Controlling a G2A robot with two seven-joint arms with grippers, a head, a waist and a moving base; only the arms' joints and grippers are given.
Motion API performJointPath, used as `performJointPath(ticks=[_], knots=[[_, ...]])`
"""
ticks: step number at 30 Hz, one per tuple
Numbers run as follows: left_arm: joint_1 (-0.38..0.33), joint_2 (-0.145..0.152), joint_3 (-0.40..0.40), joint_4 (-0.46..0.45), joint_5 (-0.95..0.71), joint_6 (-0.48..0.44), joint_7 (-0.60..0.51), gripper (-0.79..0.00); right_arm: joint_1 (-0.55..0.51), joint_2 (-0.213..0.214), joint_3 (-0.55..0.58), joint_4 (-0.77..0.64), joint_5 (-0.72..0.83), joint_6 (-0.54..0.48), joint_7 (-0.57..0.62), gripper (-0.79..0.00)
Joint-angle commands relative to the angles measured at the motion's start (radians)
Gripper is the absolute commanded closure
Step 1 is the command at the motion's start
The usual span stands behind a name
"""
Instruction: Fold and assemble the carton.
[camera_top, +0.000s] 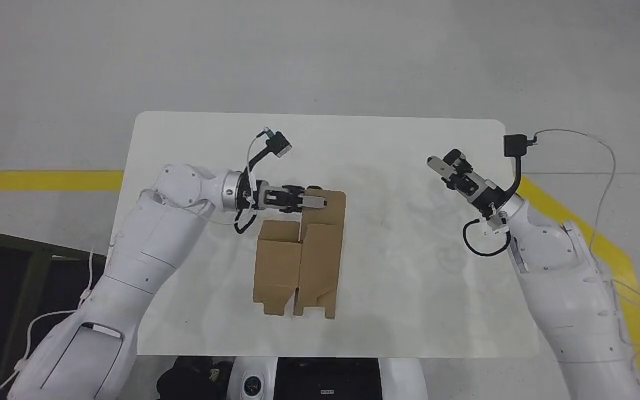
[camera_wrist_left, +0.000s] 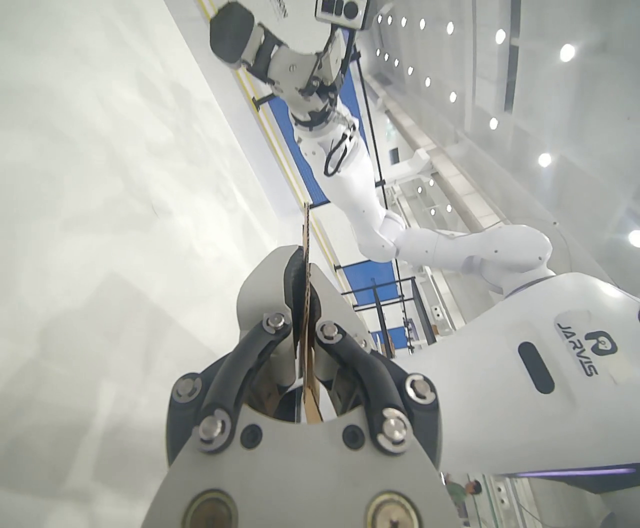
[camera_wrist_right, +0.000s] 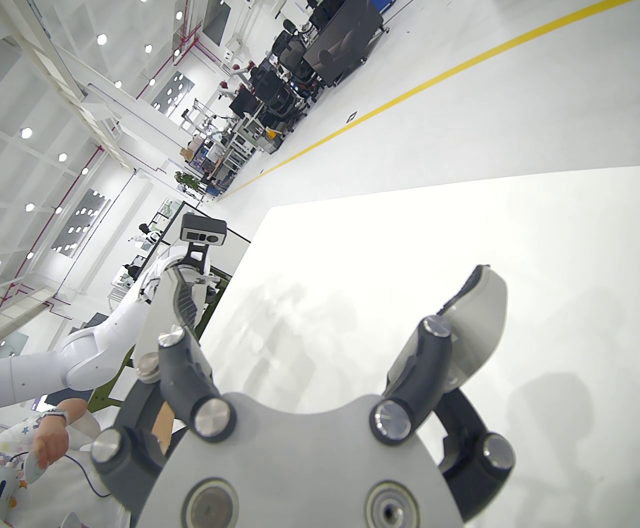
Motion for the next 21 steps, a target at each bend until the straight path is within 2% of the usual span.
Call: performJointPath(ticks=[1,5,9,21], knots=[[-0.028,-0.004,0.024,0.007,0.019,0.018,-0.016,0.0,0.0,0.0,0.0,0.0,0.0,0.0,0.0,-0.785],[-0.078,-0.015,0.073,0.04,0.031,0.036,-0.033,0.0,0.0,0.0,0.0,0.0,0.0,0.0,0.0,-0.785],[-0.125,-0.035,0.11,0.116,0.0,0.032,-0.024,0.0,0.0,0.0,0.0,0.0,0.0,0.0,0.0,-0.785],[-0.125,-0.035,0.11,0.116,0.0,0.032,-0.024,0.0,0.0,0.0,0.0,0.0,0.0,0.0,0.0,-0.785]])
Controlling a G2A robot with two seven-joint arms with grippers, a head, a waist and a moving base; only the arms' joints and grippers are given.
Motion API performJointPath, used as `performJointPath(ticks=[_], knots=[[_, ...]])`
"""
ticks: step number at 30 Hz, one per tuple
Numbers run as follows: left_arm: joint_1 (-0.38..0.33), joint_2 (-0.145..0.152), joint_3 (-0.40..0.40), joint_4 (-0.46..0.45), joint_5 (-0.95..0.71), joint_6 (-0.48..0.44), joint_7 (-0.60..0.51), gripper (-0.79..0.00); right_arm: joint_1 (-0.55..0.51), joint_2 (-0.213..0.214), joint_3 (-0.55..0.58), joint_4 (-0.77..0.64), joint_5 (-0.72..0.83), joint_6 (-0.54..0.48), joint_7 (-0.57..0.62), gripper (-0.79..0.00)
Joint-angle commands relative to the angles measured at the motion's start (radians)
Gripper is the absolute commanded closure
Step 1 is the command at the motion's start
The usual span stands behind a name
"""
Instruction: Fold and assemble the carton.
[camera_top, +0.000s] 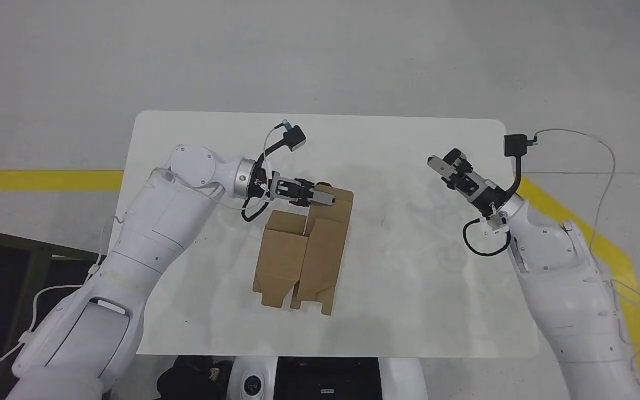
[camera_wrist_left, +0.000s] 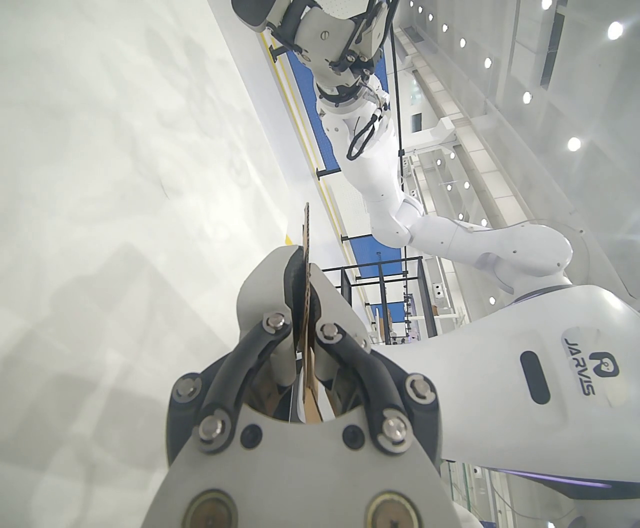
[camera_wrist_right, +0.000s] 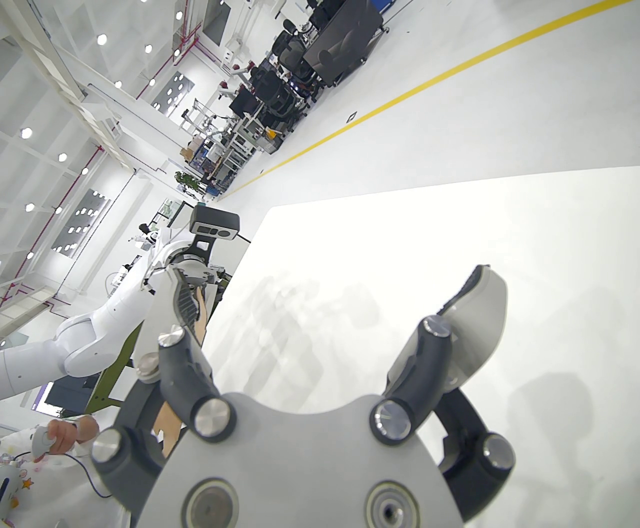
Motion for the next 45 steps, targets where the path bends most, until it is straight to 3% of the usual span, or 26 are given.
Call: performJointPath(ticks=[1,40,45], knots=[[0.0,0.0,0.0,0.0,0.0,0.0,0.0,0.0,0.0,0.0,0.0,0.0,0.0,0.0,0.0,-0.785],[0.0,0.0,0.0,0.0,0.0,0.0,0.0,0.0,0.0,0.0,0.0,0.0,0.0,0.0,0.0,-0.785],[0.017,0.005,-0.015,-0.027,0.022,0.021,0.044,0.0,-0.013,0.001,0.002,-0.022,0.0,-0.009,0.011,-0.785]])
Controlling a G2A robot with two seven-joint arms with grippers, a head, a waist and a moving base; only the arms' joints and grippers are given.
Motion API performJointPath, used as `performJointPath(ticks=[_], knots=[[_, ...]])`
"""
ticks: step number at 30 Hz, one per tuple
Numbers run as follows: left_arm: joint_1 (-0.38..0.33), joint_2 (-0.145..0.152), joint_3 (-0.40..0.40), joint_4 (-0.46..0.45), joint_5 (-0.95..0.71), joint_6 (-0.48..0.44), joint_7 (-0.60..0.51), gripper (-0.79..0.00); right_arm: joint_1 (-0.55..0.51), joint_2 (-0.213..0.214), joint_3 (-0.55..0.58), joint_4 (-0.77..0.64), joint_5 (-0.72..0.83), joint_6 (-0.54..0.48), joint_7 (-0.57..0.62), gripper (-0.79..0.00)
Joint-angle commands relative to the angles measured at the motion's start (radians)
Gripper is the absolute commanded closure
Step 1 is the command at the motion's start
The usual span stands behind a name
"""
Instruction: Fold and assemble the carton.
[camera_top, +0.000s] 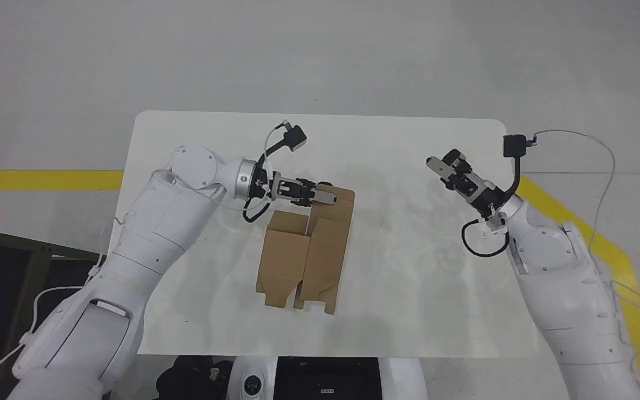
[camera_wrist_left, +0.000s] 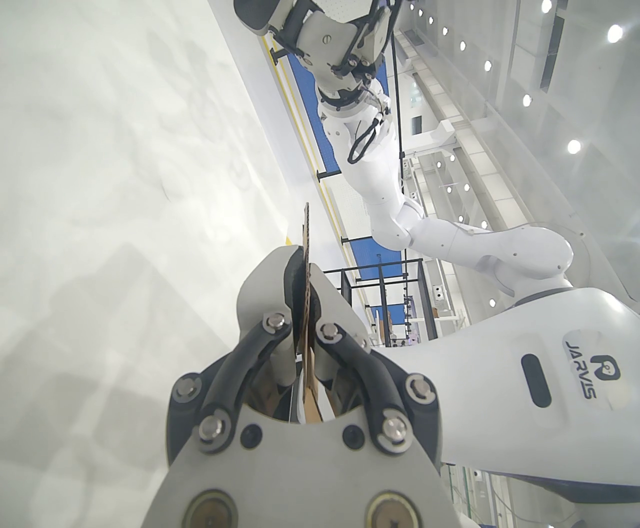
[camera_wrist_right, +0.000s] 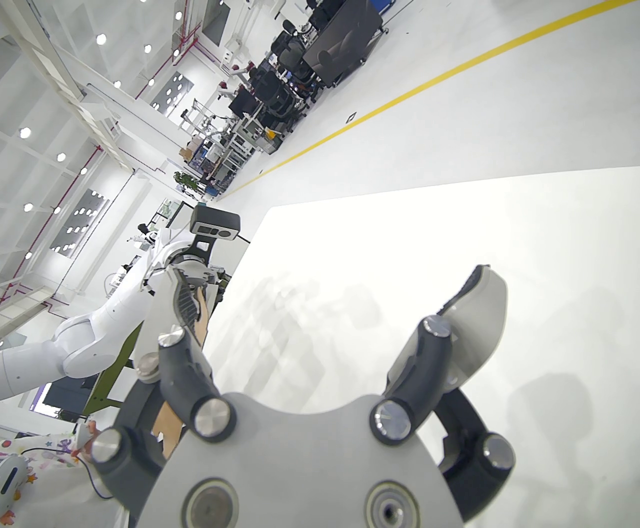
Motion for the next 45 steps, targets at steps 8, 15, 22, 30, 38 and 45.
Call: performJointPath(ticks=[8,15,22,30,38,45], knots=[[-0.012,-0.007,-0.004,0.043,-0.061,0.012,-0.045,0.0,0.003,0.003,-0.058,0.003,0.144,-0.087,0.217,-0.785],[-0.05,-0.039,0.052,0.096,-0.119,0.02,-0.084,0.0,0.018,-0.006,-0.125,0.026,0.271,-0.101,0.301,-0.785],[-0.077,-0.068,0.107,0.139,-0.145,0.014,-0.078,0.0,0.045,-0.018,-0.187,0.04,0.359,-0.108,0.343,-0.785],[-0.111,-0.099,0.157,0.199,-0.155,-0.005,-0.059,0.0,0.06,-0.029,-0.252,0.019,0.402,-0.078,0.395,-0.785],[-0.132,-0.109,0.172,0.241,-0.157,-0.013,-0.051,0.0,0.065,-0.032,-0.274,0.019,0.4,-0.063,0.417,-0.57],[-0.133,-0.105,0.17,0.248,-0.154,-0.012,-0.052,0.0,0.068,-0.032,-0.276,0.021,0.385,-0.048,0.42,-0.388]])
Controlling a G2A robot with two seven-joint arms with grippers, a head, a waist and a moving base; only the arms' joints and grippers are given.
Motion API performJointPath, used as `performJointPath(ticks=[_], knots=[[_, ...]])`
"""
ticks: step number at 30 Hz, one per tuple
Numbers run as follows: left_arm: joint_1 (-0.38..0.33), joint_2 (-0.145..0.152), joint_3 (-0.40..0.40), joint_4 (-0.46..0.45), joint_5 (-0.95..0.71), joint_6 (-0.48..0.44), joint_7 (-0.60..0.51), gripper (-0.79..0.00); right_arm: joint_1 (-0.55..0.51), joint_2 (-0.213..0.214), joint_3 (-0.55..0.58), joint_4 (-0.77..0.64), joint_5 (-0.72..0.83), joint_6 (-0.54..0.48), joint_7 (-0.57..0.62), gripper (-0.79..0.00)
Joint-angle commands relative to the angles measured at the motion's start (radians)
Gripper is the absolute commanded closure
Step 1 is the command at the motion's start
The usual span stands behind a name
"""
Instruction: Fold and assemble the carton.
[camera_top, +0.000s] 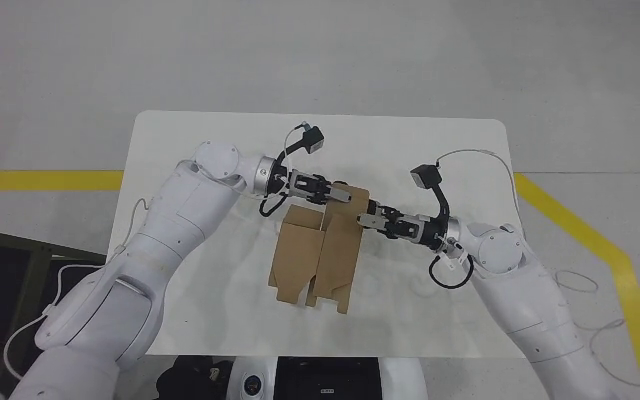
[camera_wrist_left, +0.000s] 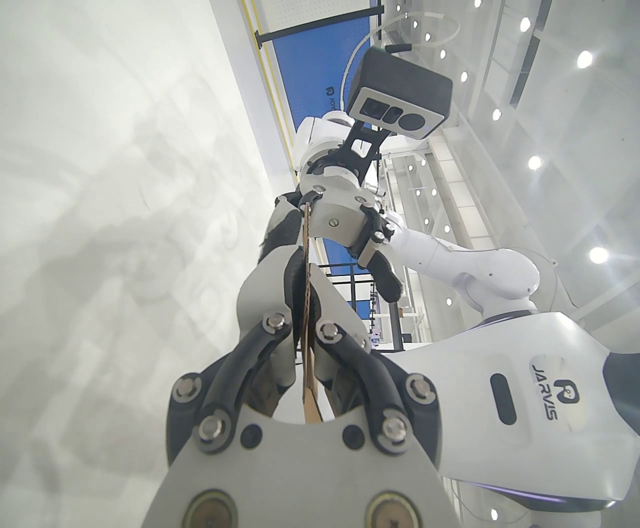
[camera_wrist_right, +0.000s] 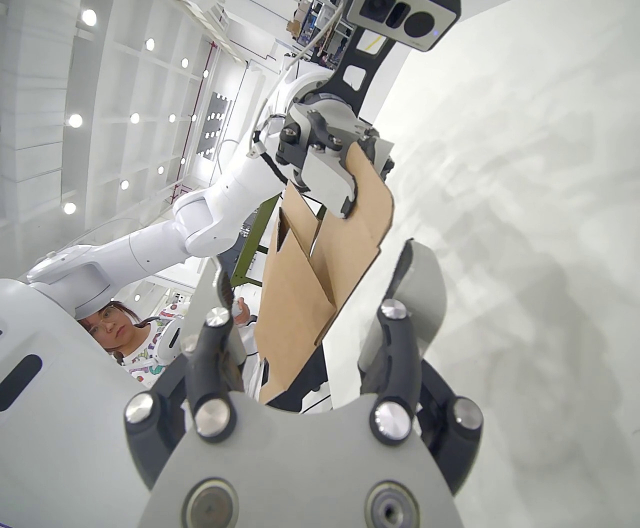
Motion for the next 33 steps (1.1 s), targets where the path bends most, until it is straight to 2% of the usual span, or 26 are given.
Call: performJointPath(ticks=[1,11,14,16,17,29,30,31,33], knots=[[0.001,0.001,0.0,-0.001,0.001,0.0,0.0,0.0,0.001,0.0,-0.002,0.001,-0.002,0.004,0.001,-0.379],[0.004,0.006,-0.003,-0.004,0.0,-0.011,0.011,0.0,0.004,-0.005,-0.019,0.007,-0.007,0.026,0.0,-0.314],[0.004,0.007,-0.004,-0.008,-0.002,-0.013,0.013,0.0,0.006,-0.006,-0.025,0.01,-0.005,0.03,0.001,-0.215],[0.004,0.008,-0.005,-0.009,-0.003,-0.015,0.015,0.0,0.007,-0.007,-0.028,0.011,-0.002,0.034,0.002,-0.055],[0.003,0.008,-0.005,-0.01,-0.001,-0.016,0.016,0.0,0.008,-0.007,-0.029,0.011,-0.002,0.034,0.003,0.0],[0.007,0.012,-0.005,-0.007,-0.005,-0.025,0.025,-0.015,0.007,-0.01,-0.034,0.021,0.016,0.038,0.008,0.0],[0.007,0.012,-0.007,-0.006,-0.009,-0.028,0.028,-0.573,0.007,-0.011,-0.034,0.023,0.02,0.038,0.005,0.0],[0.008,0.012,-0.011,-0.005,-0.016,-0.034,0.034,-0.785,0.006,-0.011,-0.033,0.025,0.025,0.039,0.002,0.0],[0.008,0.014,-0.022,0.003,-0.032,-0.043,0.043,-0.785,0.006,-0.012,-0.033,0.029,0.033,0.043,0.001,0.0]])
